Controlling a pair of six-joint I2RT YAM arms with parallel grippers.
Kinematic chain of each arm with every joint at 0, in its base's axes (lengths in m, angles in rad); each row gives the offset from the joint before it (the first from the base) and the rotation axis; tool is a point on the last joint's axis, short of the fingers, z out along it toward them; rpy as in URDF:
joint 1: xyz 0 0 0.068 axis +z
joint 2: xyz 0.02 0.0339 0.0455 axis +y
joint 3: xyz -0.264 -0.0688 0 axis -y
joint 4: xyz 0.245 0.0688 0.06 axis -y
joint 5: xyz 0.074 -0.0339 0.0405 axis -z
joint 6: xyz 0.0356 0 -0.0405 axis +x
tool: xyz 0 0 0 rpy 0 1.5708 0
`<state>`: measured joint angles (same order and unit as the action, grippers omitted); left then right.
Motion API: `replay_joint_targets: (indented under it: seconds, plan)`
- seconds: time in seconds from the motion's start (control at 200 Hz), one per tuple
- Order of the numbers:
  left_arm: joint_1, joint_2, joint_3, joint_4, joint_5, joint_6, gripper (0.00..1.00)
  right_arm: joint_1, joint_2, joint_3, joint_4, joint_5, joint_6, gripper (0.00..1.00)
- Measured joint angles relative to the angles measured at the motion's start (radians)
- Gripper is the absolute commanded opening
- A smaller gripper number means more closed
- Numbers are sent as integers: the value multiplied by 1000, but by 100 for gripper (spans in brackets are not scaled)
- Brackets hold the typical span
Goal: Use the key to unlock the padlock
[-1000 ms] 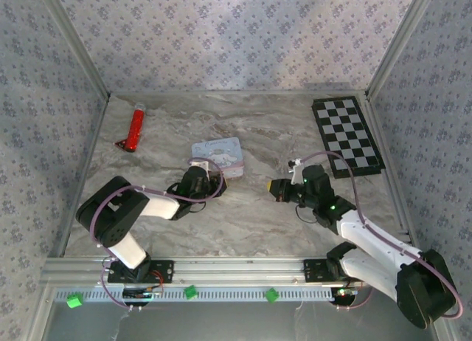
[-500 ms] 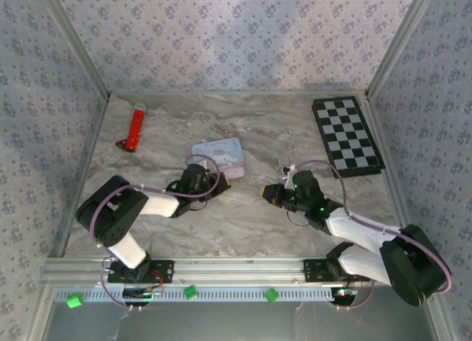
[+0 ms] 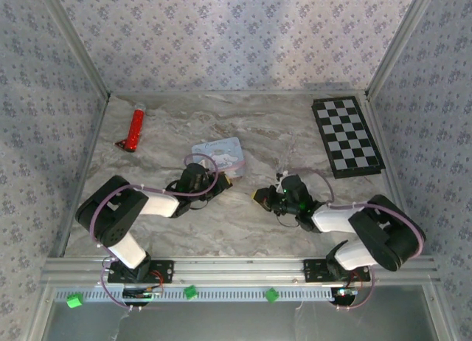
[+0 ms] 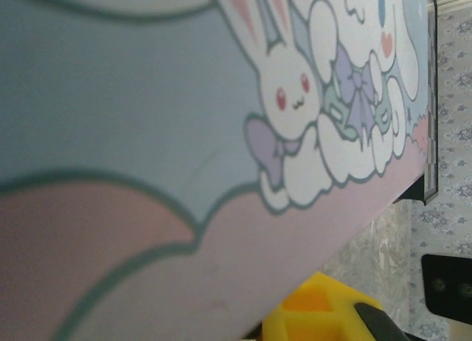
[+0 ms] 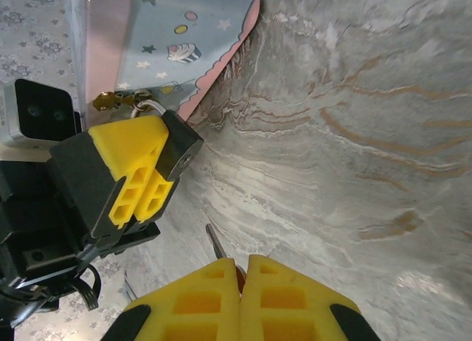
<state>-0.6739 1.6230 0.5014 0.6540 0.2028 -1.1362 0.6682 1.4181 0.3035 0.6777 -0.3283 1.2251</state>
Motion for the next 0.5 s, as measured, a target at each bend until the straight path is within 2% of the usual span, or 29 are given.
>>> replay_joint_targets:
  seconds: [0.34,0.5]
  plan:
    - [1,0,0,13,9,-26,7,18,255,3,310,-8,164,0]
    - [4,0,0,16,15,-30,7,20,310,3,391,-9,203,0]
